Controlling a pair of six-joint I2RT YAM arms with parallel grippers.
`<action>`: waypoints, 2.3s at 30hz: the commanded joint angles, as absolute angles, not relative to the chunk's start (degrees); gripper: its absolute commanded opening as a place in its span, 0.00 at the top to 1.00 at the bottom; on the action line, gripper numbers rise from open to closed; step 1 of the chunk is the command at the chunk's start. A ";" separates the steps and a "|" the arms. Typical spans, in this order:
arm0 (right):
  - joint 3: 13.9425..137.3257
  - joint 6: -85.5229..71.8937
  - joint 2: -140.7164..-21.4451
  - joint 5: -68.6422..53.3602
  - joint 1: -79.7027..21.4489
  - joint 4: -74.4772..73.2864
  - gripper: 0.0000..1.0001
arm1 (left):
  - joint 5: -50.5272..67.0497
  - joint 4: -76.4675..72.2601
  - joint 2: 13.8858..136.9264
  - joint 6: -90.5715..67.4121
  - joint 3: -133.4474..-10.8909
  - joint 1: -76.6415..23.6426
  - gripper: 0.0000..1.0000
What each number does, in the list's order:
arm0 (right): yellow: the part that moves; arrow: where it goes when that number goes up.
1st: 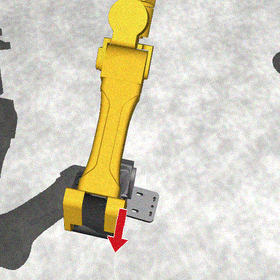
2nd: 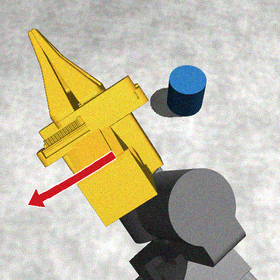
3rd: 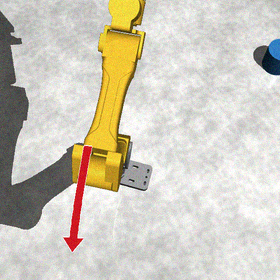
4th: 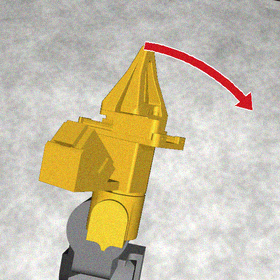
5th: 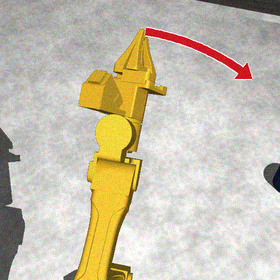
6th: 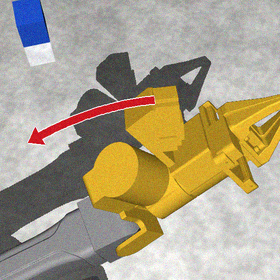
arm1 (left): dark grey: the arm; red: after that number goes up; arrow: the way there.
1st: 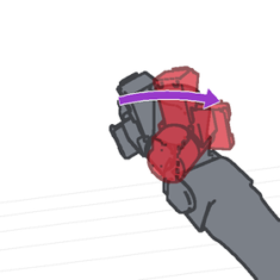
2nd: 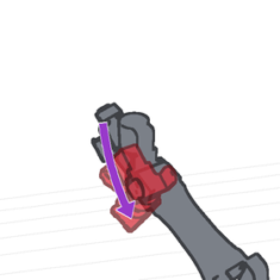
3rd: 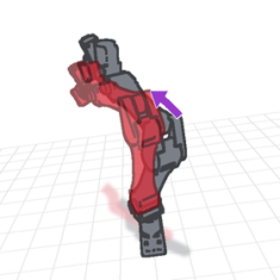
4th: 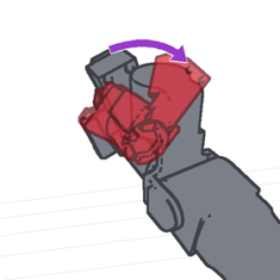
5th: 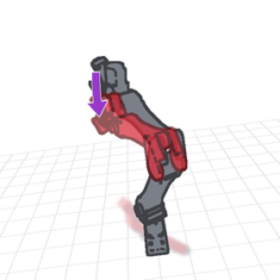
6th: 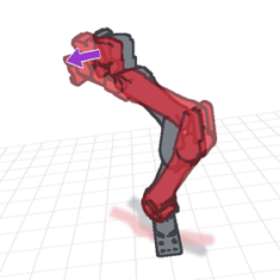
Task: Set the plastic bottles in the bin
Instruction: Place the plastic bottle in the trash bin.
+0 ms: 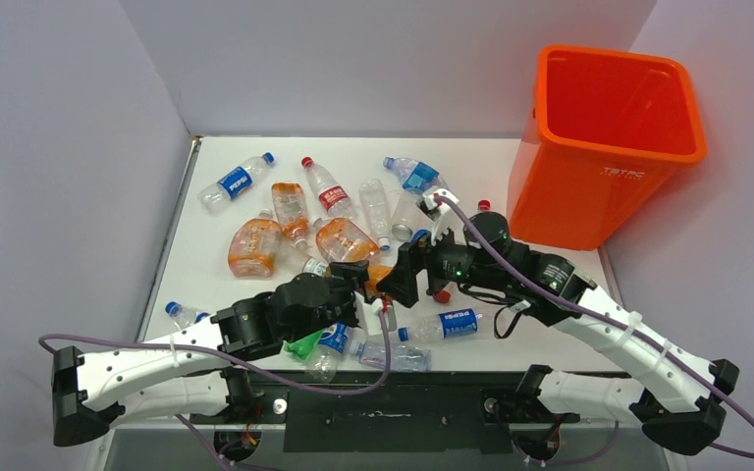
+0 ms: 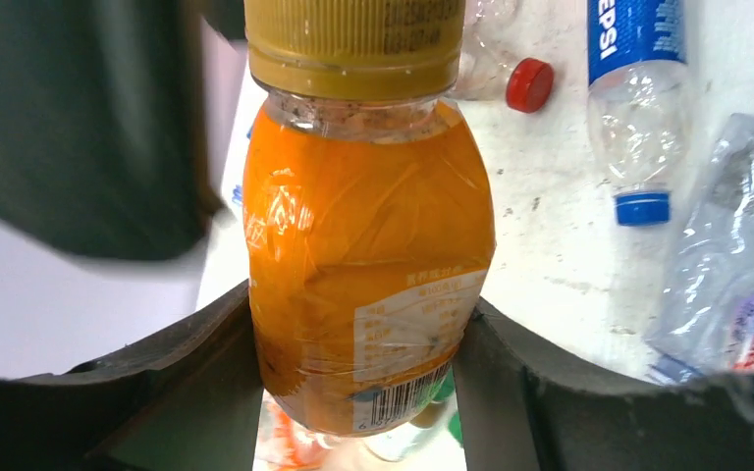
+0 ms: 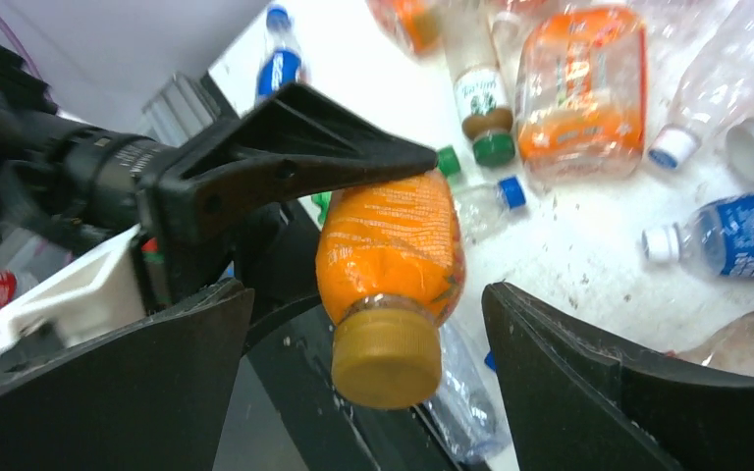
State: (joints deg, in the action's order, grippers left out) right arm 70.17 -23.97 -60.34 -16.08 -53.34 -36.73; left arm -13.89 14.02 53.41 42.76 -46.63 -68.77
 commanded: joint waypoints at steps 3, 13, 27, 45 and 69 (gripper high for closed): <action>64.85 -27.80 -51.06 -4.51 -53.64 -19.73 0.10 | -5.17 6.38 48.23 24.52 -43.83 -66.17 0.99; 49.30 -29.57 -39.30 9.08 -53.61 -1.48 0.10 | 5.37 4.21 46.74 1.86 -44.84 -58.70 1.00; 46.26 -25.85 -46.29 3.79 -57.52 9.88 0.09 | 9.06 2.47 50.89 -3.17 -43.86 -58.54 1.00; 48.03 -27.89 -52.42 3.39 -57.83 5.64 0.31 | 6.86 0.88 49.31 -3.78 -42.81 -58.45 1.00; 71.04 -12.56 -51.20 26.24 -57.86 -12.21 0.95 | -4.46 -6.93 42.53 -1.87 -38.23 -59.24 0.04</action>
State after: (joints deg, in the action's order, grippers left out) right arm 56.60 -23.79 -51.77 10.55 -58.17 -9.89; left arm 1.13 -0.21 45.30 -3.36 -38.89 -58.85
